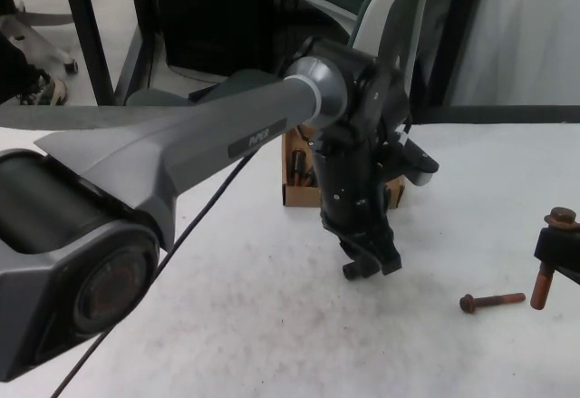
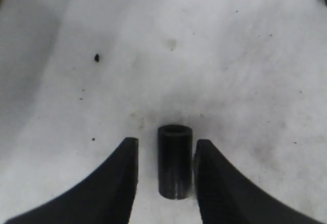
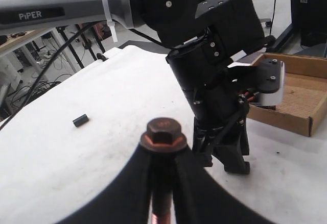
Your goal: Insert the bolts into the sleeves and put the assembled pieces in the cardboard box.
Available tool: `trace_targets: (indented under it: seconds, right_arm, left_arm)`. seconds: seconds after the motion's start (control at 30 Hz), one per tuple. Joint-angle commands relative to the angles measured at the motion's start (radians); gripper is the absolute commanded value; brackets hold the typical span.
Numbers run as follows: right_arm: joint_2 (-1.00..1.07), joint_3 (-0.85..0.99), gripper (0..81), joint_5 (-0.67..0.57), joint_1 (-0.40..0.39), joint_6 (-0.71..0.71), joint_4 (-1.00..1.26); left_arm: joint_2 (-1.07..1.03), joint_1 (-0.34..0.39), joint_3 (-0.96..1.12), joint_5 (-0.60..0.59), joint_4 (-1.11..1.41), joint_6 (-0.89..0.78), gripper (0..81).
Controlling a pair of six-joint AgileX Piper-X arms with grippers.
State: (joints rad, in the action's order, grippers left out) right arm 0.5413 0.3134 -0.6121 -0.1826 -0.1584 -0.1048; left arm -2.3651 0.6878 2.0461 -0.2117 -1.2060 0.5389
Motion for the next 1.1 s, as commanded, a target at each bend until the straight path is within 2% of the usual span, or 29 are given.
trace_targets:
  seconds: [0.0, 0.27, 0.33, 0.4, 0.47, 0.57, 0.63, 0.87, 1.07]
  right_arm:
    - [-0.006, 0.004, 0.2, -0.015, 0.002, 0.009, 0.005]
    - [-0.006, 0.004, 0.2, -0.015, 0.002, 0.009, 0.005]
    - [-0.006, 0.004, 0.2, -0.015, 0.002, 0.009, 0.005]
    - [-0.006, 0.004, 0.2, -0.015, 0.002, 0.009, 0.005]
    - [-0.006, 0.004, 0.2, -0.015, 0.002, 0.009, 0.005]
    - [-0.006, 0.004, 0.2, -0.015, 0.002, 0.009, 0.005]
    - [-0.006, 0.004, 0.2, -0.015, 0.002, 0.009, 0.005]
    - [-0.006, 0.004, 0.2, 0.043, 0.002, 0.01, -0.011]
    - [-0.006, 0.004, 0.2, 0.046, 0.002, 0.01, -0.064]
  left_arm:
    - [0.004, -0.003, -0.012, 0.008, -0.005, 0.014, 35.4]
    - [-0.006, 0.003, -0.069, 0.001, 0.011, -0.033, 35.1]
    - [-0.006, 0.006, -0.078, 0.001, 0.019, -0.052, 32.8]
    - [-0.009, 0.009, -0.078, 0.001, 0.019, -0.053, 26.5]
    - [-0.009, 0.009, -0.078, -0.055, 0.019, -0.053, 17.9]
    - [-0.009, 0.009, -0.078, -0.114, 0.016, -0.08, 1.5]
    - [-0.009, 0.009, -0.076, -0.127, -0.004, -0.117, 0.8]
    - [0.006, 0.0, -0.076, -0.31, -0.112, -0.135, 0.8]
    - [0.095, 0.002, -0.078, -0.323, -0.093, -0.123, 0.8]
